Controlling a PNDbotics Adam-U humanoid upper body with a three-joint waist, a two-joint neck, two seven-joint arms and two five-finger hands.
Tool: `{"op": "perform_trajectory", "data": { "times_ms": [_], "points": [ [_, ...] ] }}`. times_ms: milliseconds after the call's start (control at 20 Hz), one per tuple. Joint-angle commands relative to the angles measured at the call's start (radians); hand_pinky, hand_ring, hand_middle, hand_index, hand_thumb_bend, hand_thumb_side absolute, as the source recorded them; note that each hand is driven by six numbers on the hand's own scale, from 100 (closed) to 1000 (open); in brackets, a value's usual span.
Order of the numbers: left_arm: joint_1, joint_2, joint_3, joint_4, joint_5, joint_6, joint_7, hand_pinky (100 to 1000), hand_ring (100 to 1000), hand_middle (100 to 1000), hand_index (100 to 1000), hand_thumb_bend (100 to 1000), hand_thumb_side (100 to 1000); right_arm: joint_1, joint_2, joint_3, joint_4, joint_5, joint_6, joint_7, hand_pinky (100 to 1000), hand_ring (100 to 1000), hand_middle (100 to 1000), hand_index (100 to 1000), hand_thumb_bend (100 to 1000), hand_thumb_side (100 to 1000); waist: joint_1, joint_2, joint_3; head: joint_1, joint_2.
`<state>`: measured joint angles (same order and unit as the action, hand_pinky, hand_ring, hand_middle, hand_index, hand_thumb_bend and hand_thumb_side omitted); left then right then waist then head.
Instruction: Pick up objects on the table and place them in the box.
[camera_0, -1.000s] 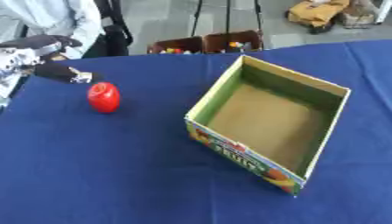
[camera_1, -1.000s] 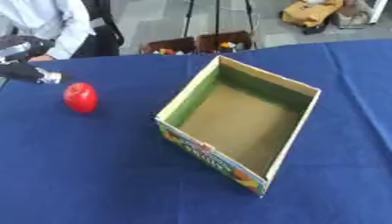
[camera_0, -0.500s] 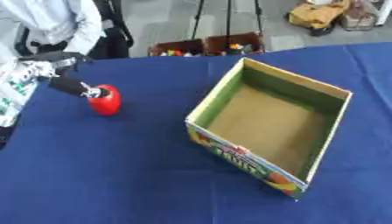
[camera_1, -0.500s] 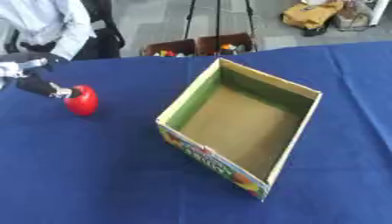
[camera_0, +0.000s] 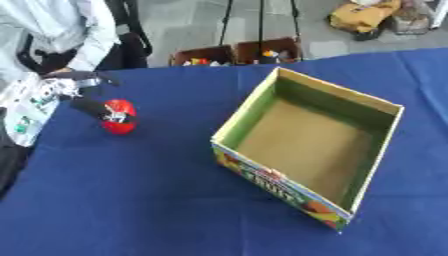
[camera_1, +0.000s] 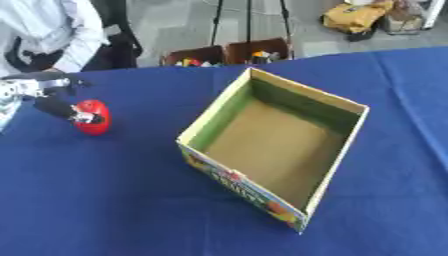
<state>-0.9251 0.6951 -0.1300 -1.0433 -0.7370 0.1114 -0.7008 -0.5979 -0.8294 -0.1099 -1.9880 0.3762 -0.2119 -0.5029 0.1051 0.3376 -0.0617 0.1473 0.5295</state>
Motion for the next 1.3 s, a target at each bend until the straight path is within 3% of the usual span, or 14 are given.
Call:
{"op": "perform_trajectory", "data": {
  "times_ms": [50,600,950,1300],
  "points": [
    [-0.023,0.026,0.021,0.012,-0.013,0.005,-0.006,696,914,1000,1000,464,548,-0.016,-0.017,-0.004,-0.012,-0.011,-0.001,-0.003,711,788,796,846,100,1000,-0.002,-0.015,-0.002,0.011,-0.014],
    [-0.025,0.018,0.028,0.049,-0.073,0.021,-0.046,702,944,991,1000,412,551,-0.024,-0.016,0.003,-0.012,-0.014,-0.006,0.002,711,782,786,844,100,1000,0.002,0.005,-0.016,0.031,-0.032],
    [-0.022,0.006,0.044,0.078,-0.04,0.025,-0.01,600,846,979,1000,406,529,-0.03,-0.011,0.004,-0.012,-0.014,-0.008,0.004,712,781,782,838,100,1000,0.003,0.02,-0.027,0.041,-0.045],
    [-0.016,0.004,0.047,0.105,-0.021,0.031,0.005,577,798,980,1000,390,518,-0.031,-0.01,0.002,-0.012,-0.015,-0.008,-0.004,712,780,779,835,100,1000,0.003,0.027,-0.031,0.043,-0.042]
  ]
}}
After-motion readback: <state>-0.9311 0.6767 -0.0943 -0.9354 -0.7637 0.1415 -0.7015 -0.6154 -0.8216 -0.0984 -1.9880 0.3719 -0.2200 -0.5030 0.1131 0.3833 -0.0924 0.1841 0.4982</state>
